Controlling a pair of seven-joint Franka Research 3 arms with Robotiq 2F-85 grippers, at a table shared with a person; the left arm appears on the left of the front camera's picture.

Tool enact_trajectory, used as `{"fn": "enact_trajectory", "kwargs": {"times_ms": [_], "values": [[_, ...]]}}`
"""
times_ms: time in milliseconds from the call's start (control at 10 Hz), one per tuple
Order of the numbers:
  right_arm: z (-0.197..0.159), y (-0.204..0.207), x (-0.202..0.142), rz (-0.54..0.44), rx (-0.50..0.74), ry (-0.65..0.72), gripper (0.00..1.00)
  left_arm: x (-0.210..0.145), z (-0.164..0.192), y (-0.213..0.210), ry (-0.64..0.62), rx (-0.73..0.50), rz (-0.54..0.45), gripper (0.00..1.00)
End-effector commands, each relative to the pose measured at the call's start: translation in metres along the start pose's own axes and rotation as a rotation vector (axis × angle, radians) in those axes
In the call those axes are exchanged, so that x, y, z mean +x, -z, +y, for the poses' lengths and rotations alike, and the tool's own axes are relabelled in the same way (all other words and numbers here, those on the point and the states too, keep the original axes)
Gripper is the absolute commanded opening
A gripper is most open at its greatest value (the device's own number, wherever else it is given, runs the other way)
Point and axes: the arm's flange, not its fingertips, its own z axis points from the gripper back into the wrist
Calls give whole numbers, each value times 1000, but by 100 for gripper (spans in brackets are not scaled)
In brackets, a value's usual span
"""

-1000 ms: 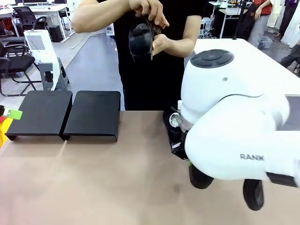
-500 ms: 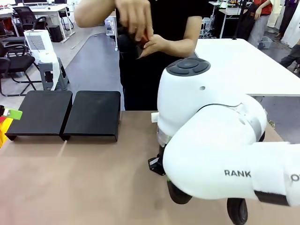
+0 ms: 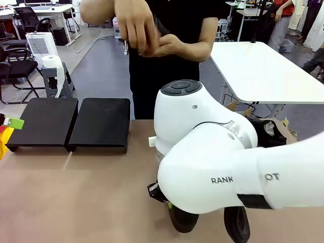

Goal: Organize the shoes by placing them on the stand.
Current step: Pick up one Shoe and place it in the middle of the table.

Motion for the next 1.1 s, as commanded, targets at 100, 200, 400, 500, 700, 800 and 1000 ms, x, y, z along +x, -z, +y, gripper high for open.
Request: {"fn": "enact_trajectory", "kwargs": {"times_ms": [100,200,400,500,700,800,1000], "values": [[13,6,9,14,77,13,0,1,1,0,13,-12,-10,100],[18,10,9,16,83,11,0,1,1,0,13,-12,-10,100],[22,15,12,29,91,30,9,1,1,0,13,-12,-10,100],[24,17,12,33,97,33,28,1,1,0,13,-12,-10,100],[25,18,12,37,107,37,66,1,1,0,13,-12,-10,100],[25,17,11,37,106,38,86,1,1,0,13,-12,-10,100],[17,7,8,11,119,54,100,1,1,0,13,-12,-10,100]]}}
